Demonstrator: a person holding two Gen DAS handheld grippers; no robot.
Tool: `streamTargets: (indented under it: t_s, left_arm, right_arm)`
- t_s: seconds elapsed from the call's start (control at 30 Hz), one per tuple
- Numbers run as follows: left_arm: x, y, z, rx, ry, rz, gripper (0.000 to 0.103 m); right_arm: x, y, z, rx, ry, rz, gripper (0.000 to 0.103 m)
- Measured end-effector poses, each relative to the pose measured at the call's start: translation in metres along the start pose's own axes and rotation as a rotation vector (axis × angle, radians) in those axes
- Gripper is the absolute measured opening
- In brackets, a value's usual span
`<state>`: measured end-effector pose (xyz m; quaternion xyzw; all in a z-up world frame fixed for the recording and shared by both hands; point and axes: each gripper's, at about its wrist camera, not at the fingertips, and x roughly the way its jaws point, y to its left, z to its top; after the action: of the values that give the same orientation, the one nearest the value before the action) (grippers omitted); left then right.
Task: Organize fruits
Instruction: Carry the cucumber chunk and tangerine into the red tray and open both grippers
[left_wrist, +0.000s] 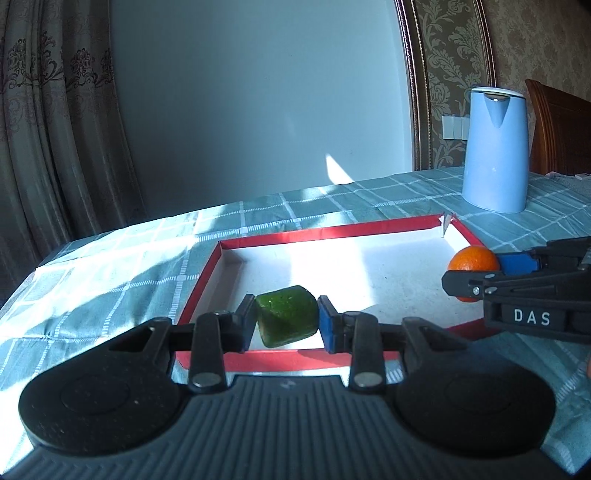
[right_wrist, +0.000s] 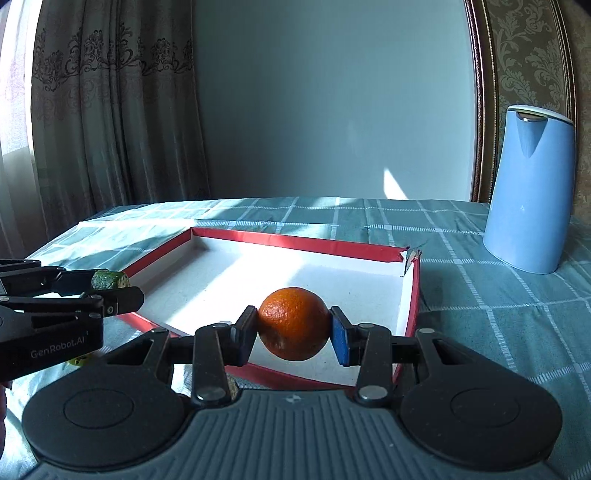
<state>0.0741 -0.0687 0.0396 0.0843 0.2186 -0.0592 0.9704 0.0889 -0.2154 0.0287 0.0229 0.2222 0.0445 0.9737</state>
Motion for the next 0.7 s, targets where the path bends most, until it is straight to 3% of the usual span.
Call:
streamTargets:
  t_s: [0.3,0.7]
  left_arm:
    - [0.066,0.016,0.009,-0.058,0.101,0.036,0.032]
    - [0.076,0.031,-0.005,-0.142,0.235,0.027,0.032]
  right_arm:
    - [0.04,-0.019,0.005,0.086,0.097,-0.018,0.041]
    - [0.038,-0.022,0.004,0.119,0.102,0.003,0.042]
